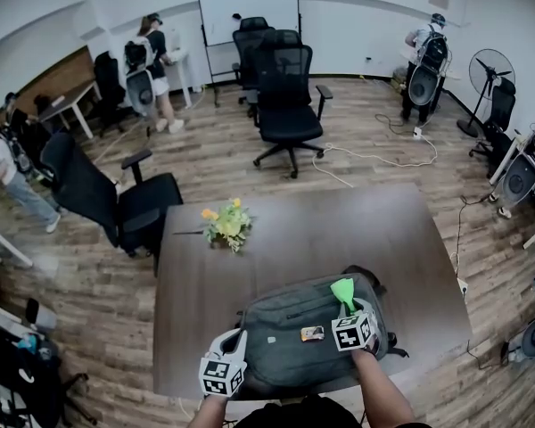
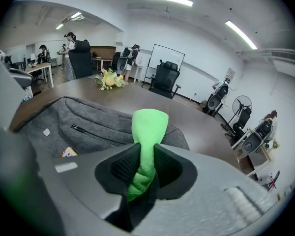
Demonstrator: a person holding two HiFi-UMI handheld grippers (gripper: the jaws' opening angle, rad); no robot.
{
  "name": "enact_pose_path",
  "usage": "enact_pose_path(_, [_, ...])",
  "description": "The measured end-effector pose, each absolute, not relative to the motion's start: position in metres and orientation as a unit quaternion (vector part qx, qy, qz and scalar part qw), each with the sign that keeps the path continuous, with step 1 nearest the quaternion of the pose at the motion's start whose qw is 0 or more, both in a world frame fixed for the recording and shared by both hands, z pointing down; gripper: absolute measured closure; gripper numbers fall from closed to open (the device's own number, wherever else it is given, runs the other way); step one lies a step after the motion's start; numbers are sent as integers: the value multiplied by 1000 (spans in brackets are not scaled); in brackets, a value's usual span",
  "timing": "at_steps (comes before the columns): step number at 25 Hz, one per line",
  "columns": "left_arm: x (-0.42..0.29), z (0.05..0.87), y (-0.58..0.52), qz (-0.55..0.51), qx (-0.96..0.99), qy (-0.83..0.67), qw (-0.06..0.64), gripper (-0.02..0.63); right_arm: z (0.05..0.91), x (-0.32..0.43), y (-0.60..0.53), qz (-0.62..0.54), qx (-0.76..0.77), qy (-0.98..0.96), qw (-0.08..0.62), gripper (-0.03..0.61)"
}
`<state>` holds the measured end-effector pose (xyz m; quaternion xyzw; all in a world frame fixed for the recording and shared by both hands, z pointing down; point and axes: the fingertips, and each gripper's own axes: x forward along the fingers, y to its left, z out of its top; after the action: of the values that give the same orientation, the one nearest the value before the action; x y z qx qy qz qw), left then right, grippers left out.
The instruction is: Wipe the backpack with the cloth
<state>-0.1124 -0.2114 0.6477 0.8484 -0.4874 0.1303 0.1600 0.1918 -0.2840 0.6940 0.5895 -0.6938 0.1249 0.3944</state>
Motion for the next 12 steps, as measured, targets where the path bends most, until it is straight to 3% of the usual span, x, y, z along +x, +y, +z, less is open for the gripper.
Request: enact_pose_path(12, [-105,657,-205,132,851,-478,176,594,676,168,-275,125,585,-714,365,494])
